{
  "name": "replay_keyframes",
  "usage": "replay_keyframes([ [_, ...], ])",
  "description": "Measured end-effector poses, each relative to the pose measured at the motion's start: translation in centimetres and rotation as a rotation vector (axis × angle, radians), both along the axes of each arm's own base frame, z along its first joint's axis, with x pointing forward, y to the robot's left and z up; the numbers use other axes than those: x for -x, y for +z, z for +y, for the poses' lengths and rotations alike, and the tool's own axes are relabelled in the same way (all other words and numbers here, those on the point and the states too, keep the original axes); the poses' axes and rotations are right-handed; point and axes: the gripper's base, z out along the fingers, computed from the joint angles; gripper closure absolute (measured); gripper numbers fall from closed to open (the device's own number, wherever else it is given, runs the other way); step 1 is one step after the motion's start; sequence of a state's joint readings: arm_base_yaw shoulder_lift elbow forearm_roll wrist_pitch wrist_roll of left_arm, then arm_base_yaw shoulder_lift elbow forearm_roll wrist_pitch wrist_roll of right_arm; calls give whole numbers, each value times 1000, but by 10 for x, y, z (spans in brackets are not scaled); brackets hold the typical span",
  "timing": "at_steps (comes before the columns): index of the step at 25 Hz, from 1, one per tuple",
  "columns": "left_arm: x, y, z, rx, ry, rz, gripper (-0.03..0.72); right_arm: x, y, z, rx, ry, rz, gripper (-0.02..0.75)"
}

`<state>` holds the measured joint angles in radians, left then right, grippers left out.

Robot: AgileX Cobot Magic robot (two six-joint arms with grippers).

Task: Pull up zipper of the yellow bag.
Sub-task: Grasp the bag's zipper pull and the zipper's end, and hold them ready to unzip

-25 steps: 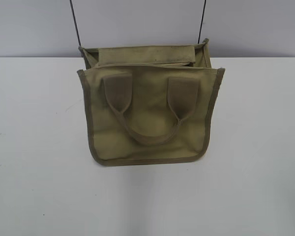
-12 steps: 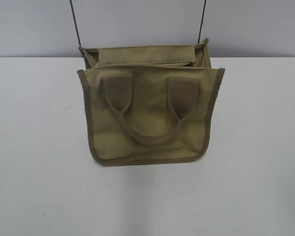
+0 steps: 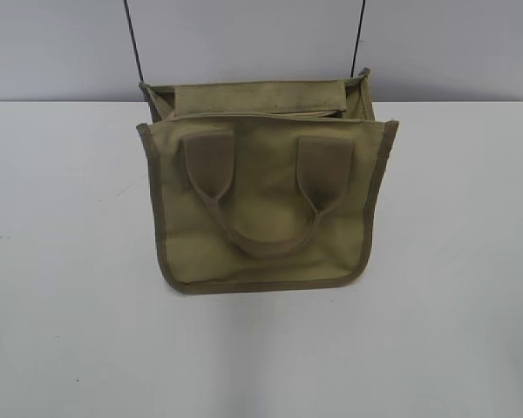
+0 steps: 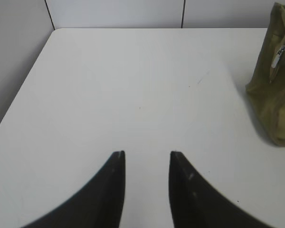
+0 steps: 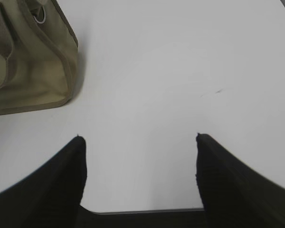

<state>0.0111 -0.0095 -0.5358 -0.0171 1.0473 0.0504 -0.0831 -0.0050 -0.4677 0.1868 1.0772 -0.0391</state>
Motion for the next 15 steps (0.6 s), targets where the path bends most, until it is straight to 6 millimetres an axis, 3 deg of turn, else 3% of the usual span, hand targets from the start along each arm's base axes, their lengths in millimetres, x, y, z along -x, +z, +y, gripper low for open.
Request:
replay_keyframes([
  [2, 0, 2, 0, 0, 0, -15, 435, 0, 0, 0, 0, 0, 0, 214],
  [4, 0, 11, 0, 1, 0, -89, 370, 0, 0, 0, 0, 0, 0, 214],
  [7, -6, 25, 0, 3, 1, -221, 146, 0, 0, 0, 0, 0, 0, 214],
  [9, -17, 33, 0, 4, 2, -271, 59, 0, 0, 0, 0, 0, 0, 214],
  [11, -33, 39, 0, 7, 4, -297, 47, 0, 0, 0, 0, 0, 0, 214],
  [15, -68, 54, 1, 18, 7, -392, 109, 0, 0, 0, 0, 0, 0, 214],
])
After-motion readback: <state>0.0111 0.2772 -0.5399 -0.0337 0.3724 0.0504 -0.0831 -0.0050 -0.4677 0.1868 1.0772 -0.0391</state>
